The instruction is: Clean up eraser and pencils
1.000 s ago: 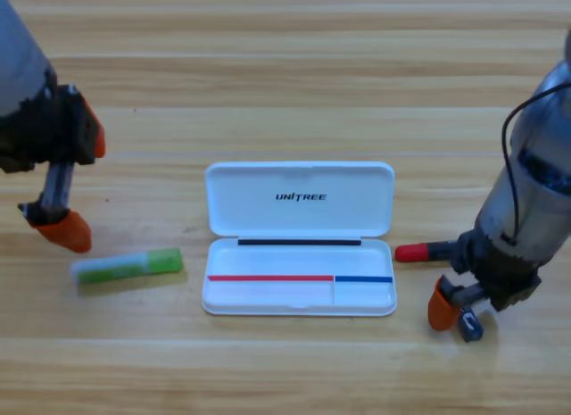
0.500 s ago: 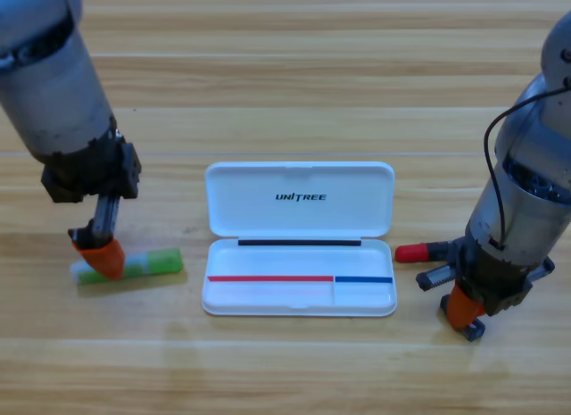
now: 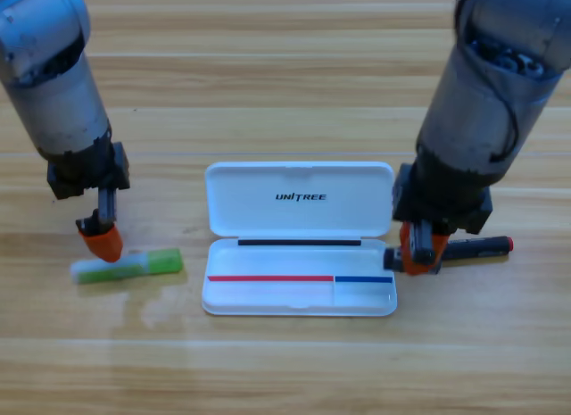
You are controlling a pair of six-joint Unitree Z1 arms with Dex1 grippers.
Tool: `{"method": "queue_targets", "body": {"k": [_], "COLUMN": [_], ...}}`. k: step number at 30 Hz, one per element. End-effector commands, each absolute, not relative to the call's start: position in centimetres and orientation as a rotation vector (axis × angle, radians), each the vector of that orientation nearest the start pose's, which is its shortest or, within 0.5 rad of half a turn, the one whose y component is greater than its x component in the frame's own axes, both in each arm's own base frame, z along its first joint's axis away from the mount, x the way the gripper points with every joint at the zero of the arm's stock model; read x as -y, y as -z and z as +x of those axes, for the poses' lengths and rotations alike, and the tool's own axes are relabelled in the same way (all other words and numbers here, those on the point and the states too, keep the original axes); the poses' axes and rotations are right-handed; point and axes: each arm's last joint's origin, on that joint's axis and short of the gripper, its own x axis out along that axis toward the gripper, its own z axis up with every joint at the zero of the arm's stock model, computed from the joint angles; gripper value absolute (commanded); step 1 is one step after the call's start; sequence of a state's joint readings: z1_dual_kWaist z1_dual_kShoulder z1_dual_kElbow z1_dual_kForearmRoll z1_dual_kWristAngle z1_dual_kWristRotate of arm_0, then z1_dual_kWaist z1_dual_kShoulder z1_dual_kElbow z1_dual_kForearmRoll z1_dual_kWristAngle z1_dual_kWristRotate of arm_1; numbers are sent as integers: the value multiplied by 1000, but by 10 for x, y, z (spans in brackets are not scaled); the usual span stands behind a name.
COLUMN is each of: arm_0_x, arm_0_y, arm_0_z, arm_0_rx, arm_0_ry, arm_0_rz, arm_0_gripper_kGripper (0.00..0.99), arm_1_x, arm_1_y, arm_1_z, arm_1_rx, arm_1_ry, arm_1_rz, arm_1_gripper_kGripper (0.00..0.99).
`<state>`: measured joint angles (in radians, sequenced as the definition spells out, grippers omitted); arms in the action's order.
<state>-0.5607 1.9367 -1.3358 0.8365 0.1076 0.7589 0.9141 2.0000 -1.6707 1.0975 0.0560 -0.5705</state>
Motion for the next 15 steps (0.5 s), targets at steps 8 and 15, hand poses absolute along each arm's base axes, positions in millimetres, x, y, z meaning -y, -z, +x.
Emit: {"method": "queue_targets", "body": {"k": [8, 15], "arm_0_x": [176, 176], "arm_0_y": [-202, -202], "arm_0_z": [304, 301], "arm_0_rx": [-1274, -1273], "arm_0_ry": [936, 942], "arm_0_rz": [1078, 1071], "arm_0_gripper_kGripper": [989, 989], "arm_1_x": [-363, -366], "arm_1_y": [-214, -201], "arm_1_z": [251, 266], "arm_1_rx": [-1185, -1197], "arm_1_ry": [-1269, -1221], "arm_1_rz": [-1238, -1257], "arm_1_gripper_kGripper": [0, 0]}}
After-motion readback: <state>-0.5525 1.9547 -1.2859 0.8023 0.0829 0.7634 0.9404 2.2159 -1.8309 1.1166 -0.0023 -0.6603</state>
